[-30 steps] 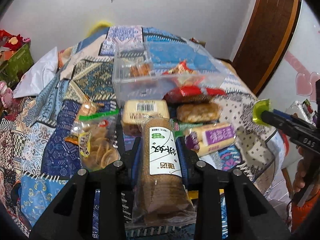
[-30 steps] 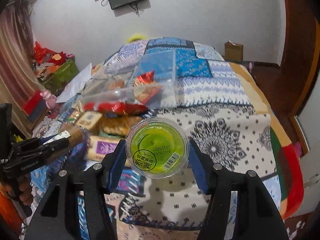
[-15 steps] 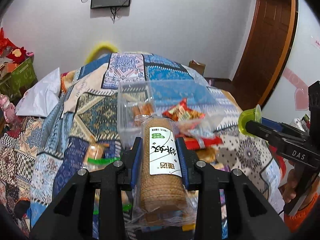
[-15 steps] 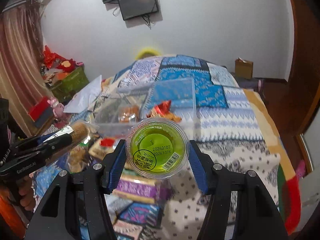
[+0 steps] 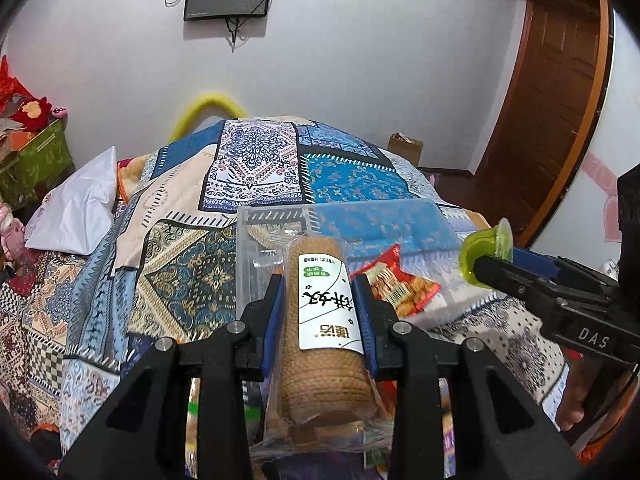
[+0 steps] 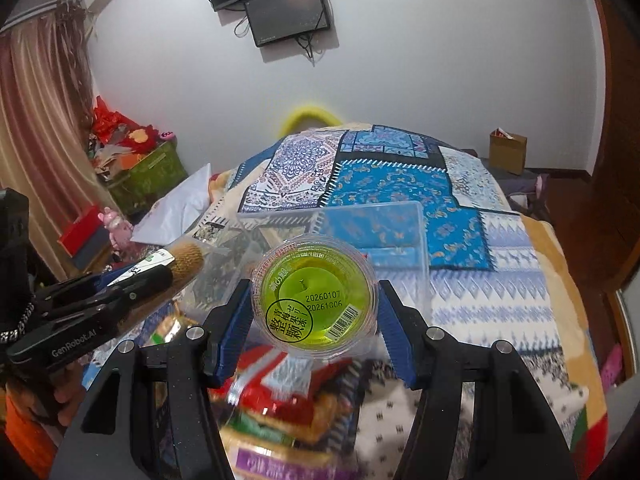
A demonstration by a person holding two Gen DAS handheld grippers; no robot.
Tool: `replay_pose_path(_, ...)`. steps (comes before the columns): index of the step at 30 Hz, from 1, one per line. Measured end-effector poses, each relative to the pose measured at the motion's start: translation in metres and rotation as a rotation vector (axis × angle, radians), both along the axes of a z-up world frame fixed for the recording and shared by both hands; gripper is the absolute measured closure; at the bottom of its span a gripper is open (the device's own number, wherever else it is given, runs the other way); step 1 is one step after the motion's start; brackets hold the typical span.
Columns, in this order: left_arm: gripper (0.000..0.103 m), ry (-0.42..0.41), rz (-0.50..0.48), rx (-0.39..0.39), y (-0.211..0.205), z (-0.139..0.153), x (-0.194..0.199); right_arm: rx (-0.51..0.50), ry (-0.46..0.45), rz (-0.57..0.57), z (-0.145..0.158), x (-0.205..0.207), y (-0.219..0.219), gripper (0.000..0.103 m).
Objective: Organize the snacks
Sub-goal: 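Lower the jelly cup and wafer roll into the clear box, open both grippers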
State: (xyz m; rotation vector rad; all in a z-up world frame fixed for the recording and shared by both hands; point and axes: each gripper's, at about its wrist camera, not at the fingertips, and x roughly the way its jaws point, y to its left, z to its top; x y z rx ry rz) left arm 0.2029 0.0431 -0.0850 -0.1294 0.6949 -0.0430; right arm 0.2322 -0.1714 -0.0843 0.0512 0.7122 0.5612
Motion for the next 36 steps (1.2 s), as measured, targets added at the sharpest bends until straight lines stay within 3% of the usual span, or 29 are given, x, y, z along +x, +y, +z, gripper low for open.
replay_pose_path(10, 0.070, 0.042, 0.018, -0.020, 0.008, -0.023, 0.050, -0.053, 0.079, 0.040, -0.023, 0.043, 0.028, 0.046)
replay_pose_path(19, 0.070, 0.103, 0.042, -0.009, 0.016, -0.049, 0.080, -0.134, 0.090, 0.119, -0.037, 0.054, 0.056, 0.046)
replay_pose_path(31, 0.069, 0.140, 0.051, -0.032, 0.022, -0.062, 0.085, -0.203, 0.154, 0.179, -0.050, 0.063, 0.075, 0.044)
replay_pose_path(36, 0.061, 0.123, 0.051, -0.027, 0.025, -0.051, 0.076, -0.208, 0.164, 0.183, -0.046, 0.059, 0.077, 0.043)
